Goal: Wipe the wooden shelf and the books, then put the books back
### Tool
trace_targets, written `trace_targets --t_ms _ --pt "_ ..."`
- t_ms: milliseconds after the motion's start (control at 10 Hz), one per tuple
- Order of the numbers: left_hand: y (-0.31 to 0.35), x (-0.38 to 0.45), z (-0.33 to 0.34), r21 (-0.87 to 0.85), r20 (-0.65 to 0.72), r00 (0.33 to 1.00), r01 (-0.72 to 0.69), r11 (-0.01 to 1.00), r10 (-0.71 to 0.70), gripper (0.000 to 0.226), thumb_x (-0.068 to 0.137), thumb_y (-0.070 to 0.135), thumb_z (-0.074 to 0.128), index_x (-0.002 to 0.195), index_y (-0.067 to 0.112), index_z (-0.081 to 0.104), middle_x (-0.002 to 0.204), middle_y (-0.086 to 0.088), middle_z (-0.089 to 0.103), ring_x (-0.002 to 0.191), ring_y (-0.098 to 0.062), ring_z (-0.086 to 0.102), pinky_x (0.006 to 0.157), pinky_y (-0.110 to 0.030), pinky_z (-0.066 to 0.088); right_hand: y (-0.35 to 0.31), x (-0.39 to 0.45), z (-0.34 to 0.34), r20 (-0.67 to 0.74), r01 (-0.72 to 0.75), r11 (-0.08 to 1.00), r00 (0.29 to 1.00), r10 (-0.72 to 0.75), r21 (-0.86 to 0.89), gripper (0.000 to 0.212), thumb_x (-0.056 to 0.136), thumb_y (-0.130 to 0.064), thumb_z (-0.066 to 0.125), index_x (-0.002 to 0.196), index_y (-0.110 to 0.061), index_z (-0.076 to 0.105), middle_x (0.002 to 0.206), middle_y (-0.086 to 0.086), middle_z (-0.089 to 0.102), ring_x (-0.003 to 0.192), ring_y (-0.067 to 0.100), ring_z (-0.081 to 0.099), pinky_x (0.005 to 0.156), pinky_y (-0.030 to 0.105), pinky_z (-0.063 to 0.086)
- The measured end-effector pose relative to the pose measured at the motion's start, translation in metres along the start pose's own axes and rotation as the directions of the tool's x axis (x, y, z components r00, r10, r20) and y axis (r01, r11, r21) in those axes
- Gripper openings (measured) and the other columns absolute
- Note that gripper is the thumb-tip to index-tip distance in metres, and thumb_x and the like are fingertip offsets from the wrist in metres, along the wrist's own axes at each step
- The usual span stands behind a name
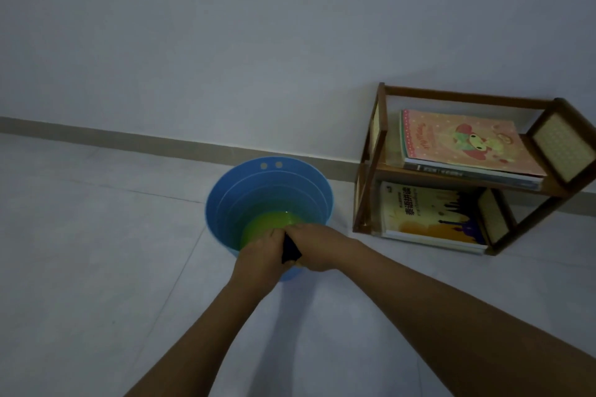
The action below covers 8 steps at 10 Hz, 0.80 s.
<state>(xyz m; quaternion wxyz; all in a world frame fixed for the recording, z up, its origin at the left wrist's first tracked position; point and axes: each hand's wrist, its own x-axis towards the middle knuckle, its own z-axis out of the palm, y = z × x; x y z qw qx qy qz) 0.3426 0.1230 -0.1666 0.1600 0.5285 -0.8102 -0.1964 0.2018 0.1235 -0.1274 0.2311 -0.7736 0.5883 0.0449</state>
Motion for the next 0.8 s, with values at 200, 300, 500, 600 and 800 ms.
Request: trace_targets --t_ms 200,300,500,600,800 --pt "0.002 -0.001 0.000 0.097 0.010 1.000 -0.014 0.995 0.013 0.035 0.084 0.032 0.069 0.110 0.010 0.062 0.102 -0.007 0.069 0.090 -0.023 0.066 0.076 -0.030 0.052 -0.003 0.005 0.008 -0.006 -0.080 0.985 0.997 0.080 -0.155 0.036 0.085 -0.014 0.067 0.118 -0.013 0.054 0.111 0.007 0.063 0.095 0.025 0.062 0.077 0.031 0.047" --pt "0.009 0.005 -0.004 0.162 0.053 0.999 -0.002 0.987 -0.006 0.036 0.084 0.031 0.067 0.111 0.008 0.057 0.103 -0.010 0.064 0.095 -0.029 0.062 0.081 -0.037 0.051 -0.003 0.005 0.006 0.009 -0.110 0.979 0.994 0.113 -0.171 0.036 0.085 -0.017 0.066 0.119 -0.013 0.054 0.113 0.006 0.063 0.097 0.025 0.062 0.075 0.030 0.045" --pt "0.010 0.010 -0.008 0.253 0.107 0.994 -0.016 0.967 -0.012 0.054 0.068 0.049 0.073 0.114 0.025 0.057 0.102 0.006 0.068 0.094 -0.016 0.065 0.089 -0.035 0.052 0.002 -0.008 -0.007 -0.025 -0.040 0.991 0.999 0.037 -0.130 0.064 0.078 -0.028 0.073 0.133 -0.016 0.042 0.130 0.007 0.055 0.111 0.026 0.055 0.089 0.034 0.047" --pt "0.014 0.002 -0.023 0.242 0.156 0.988 -0.058 0.969 0.020 0.076 0.065 0.060 0.068 0.128 0.023 0.046 0.124 0.003 0.060 0.116 -0.019 0.054 0.104 -0.046 0.041 0.003 -0.026 -0.019 -0.005 -0.034 0.987 0.999 0.033 -0.158 0.095 0.080 -0.032 0.072 0.150 -0.012 0.012 0.158 0.011 0.016 0.143 0.029 0.022 0.116 0.042 0.025" --pt "0.037 -0.006 -0.060 0.342 0.235 0.972 -0.057 0.938 -0.026 0.094 0.088 0.060 0.044 0.152 0.006 0.001 0.162 -0.010 -0.002 0.149 -0.023 -0.005 0.121 -0.049 0.005 0.002 -0.051 -0.030 -0.054 -0.087 0.989 0.995 0.081 -0.122 0.078 0.098 -0.041 0.045 0.152 -0.009 -0.002 0.160 0.009 -0.008 0.148 0.024 -0.003 0.119 0.041 0.009"
